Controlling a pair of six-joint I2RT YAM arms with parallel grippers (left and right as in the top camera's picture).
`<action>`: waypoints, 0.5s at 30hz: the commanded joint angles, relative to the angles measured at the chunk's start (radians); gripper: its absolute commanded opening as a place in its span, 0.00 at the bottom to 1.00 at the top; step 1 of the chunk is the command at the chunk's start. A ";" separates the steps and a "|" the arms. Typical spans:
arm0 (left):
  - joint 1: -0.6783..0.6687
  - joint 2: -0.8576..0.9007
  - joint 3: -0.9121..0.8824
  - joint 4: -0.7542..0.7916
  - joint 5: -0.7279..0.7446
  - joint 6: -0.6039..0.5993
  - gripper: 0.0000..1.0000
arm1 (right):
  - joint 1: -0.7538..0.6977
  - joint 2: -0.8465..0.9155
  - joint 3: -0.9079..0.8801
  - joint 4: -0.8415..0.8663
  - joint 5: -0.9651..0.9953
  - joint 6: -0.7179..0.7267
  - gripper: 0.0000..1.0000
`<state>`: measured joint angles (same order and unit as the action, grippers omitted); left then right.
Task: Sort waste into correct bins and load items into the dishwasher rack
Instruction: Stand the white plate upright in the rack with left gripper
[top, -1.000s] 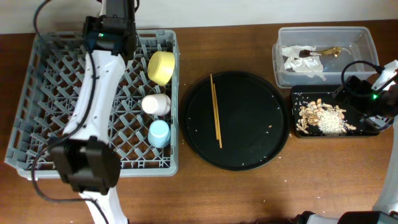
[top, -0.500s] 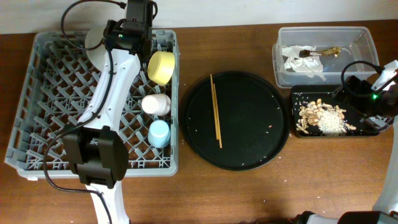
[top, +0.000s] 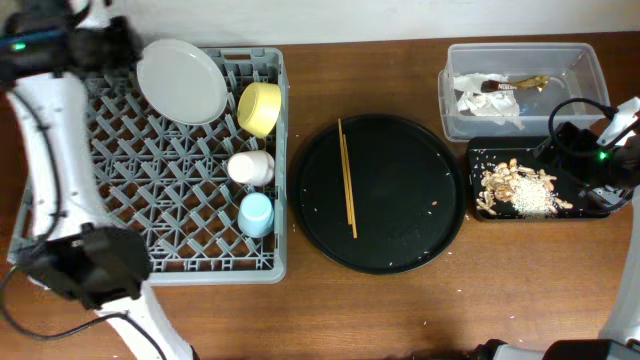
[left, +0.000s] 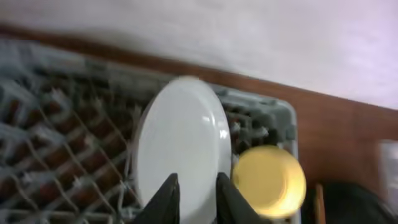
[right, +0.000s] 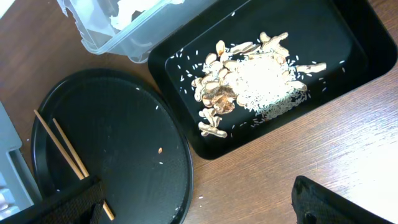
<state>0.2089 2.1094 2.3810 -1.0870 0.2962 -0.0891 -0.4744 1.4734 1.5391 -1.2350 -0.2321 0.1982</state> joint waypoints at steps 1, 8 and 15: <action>0.186 0.063 -0.032 -0.031 0.312 0.018 0.25 | 0.003 -0.012 0.000 -0.003 0.009 -0.011 0.97; 0.175 0.232 -0.034 -0.039 0.336 0.026 0.32 | 0.003 -0.012 0.000 -0.003 0.009 -0.011 0.97; 0.119 0.232 -0.037 0.002 0.345 0.026 0.37 | 0.003 -0.012 0.000 -0.002 0.009 -0.011 0.97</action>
<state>0.3241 2.3352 2.3466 -1.1030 0.5919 -0.0788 -0.4744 1.4734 1.5391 -1.2346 -0.2321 0.1974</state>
